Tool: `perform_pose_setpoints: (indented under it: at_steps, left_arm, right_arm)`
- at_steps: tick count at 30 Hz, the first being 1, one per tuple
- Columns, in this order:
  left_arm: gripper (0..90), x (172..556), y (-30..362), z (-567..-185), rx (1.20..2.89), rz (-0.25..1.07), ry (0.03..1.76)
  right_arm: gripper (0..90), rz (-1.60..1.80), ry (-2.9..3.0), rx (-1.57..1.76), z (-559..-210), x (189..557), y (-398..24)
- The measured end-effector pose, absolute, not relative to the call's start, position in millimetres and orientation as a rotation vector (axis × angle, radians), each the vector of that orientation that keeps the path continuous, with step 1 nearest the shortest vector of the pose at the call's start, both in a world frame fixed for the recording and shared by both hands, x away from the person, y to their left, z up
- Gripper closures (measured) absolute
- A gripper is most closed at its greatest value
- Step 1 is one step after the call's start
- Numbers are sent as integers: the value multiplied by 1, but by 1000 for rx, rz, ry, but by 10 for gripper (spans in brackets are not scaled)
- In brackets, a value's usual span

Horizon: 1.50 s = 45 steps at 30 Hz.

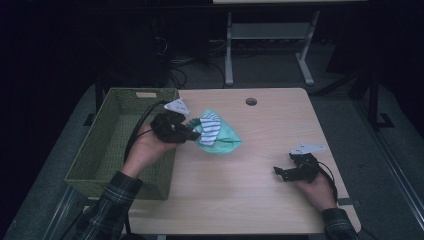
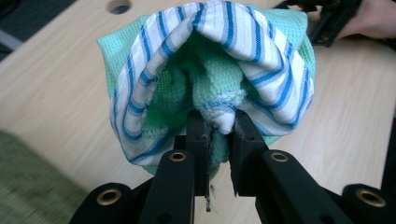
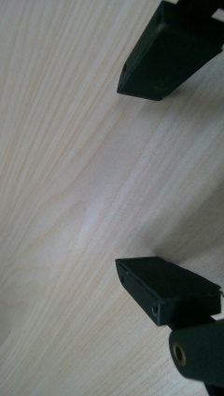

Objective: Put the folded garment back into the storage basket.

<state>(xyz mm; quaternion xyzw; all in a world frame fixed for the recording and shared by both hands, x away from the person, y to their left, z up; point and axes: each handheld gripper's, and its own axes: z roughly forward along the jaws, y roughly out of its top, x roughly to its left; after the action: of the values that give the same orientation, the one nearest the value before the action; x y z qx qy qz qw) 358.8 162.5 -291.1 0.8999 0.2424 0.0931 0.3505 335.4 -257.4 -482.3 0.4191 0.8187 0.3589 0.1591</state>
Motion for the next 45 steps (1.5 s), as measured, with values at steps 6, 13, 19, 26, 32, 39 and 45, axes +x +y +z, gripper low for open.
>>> perform_pose_setpoints:
  at_steps: [6, 13, 19, 26, 32, 39, 45]
  left_arm:
    - [795, 358, 192, -286, 2299, 299, 700]
    - [795, 356, 229, -282, 2250, 362, 802]
    - [795, 353, 262, -281, 2213, 425, 889]
    - [795, 351, 299, -291, 2158, 497, 1029]
    - [795, 356, 329, -308, 2131, 524, 1147]
    - [794, 363, 343, -336, 2151, 509, 1238]
    - [792, 371, 343, -362, 2201, 465, 1278]
  right_arm:
    - [132, 1026, 2337, 1201, -482, 335, -257]
    - [132, 1025, 2336, 1202, -482, 336, -257]
    - [132, 1026, 2333, 1204, -483, 336, -258]
    - [132, 1027, 2329, 1211, -483, 336, -257]
    - [132, 1026, 2326, 1216, -483, 336, -257]
    - [132, 1024, 2324, 1217, -483, 336, -258]
    - [132, 1024, 2324, 1217, -483, 336, -258]
